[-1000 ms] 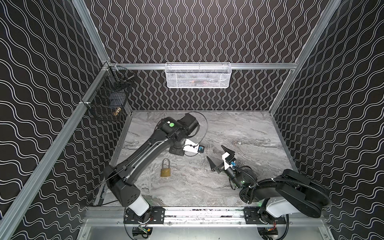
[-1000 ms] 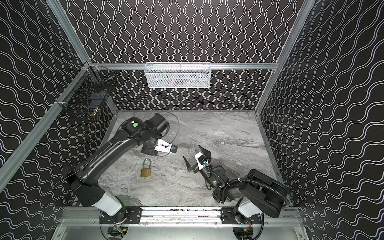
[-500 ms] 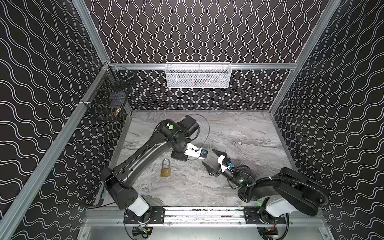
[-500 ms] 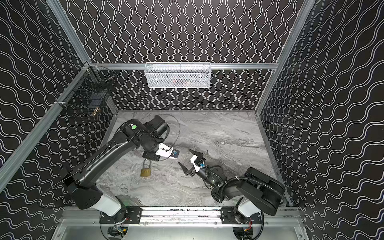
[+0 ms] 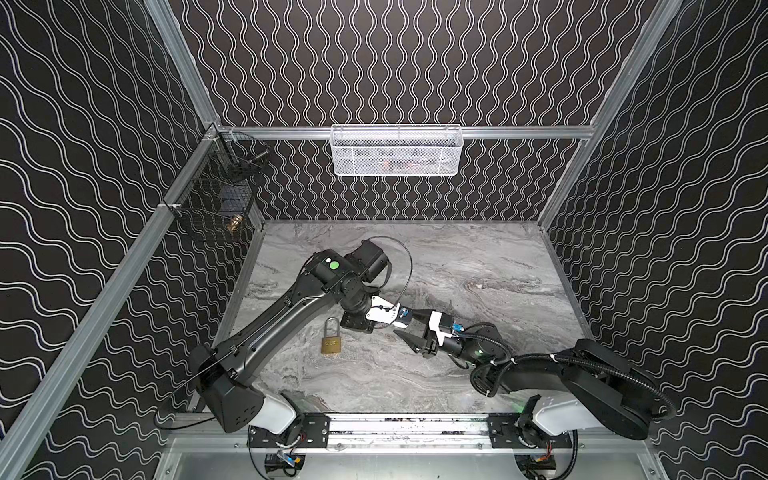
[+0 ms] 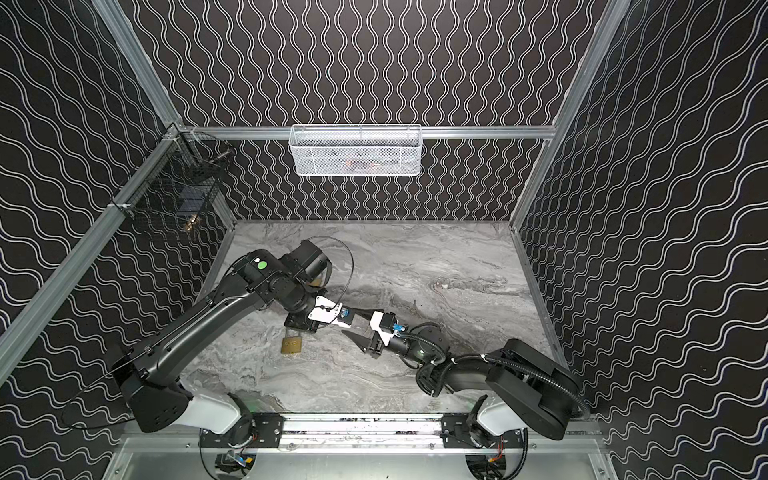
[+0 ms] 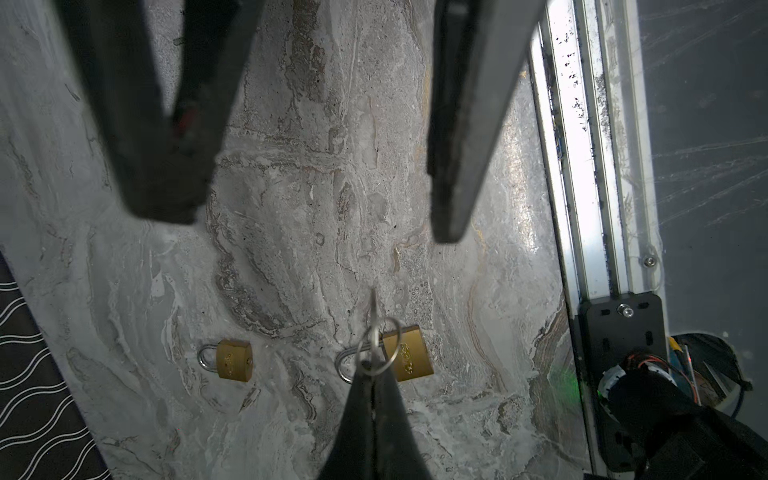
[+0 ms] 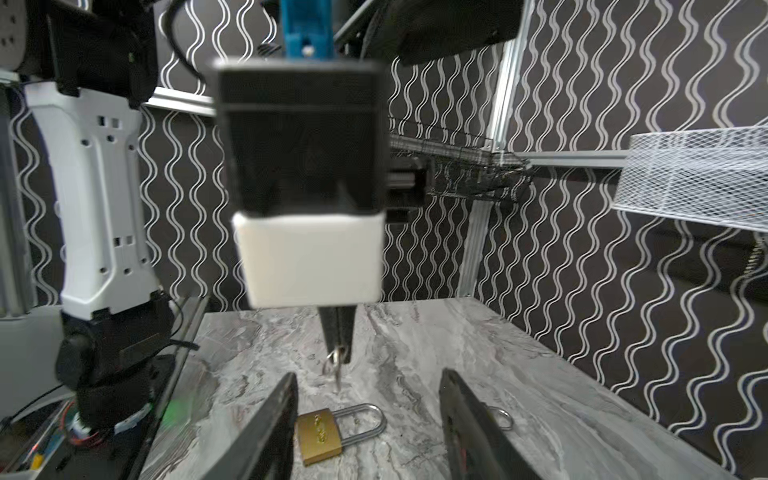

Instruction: Unlock with the key

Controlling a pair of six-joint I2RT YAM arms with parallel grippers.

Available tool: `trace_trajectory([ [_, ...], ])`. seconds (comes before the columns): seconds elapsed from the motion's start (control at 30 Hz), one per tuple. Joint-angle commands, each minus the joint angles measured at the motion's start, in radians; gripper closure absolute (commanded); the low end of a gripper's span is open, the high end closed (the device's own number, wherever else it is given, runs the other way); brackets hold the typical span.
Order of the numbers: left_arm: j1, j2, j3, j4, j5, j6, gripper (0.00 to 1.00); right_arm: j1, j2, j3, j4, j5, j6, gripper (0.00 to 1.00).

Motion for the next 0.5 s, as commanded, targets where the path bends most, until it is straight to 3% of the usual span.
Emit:
trace_trajectory([
  [0.0, 0.002, -0.01, -0.007, 0.022, 0.014, 0.018, 1.0, 0.009, -0.007, 0.021, -0.055, -0.059, -0.004, 0.46],
  [0.17, 0.001, -0.018, -0.008, 0.033, 0.029, 0.027, 1.0, 0.028, 0.012, 0.056, -0.107, -0.038, -0.012, 0.49],
  [0.47, 0.002, -0.034, -0.033, 0.046, 0.036, 0.039, 1.0, 0.031, 0.045, 0.108, -0.124, -0.021, -0.004, 0.66],
])
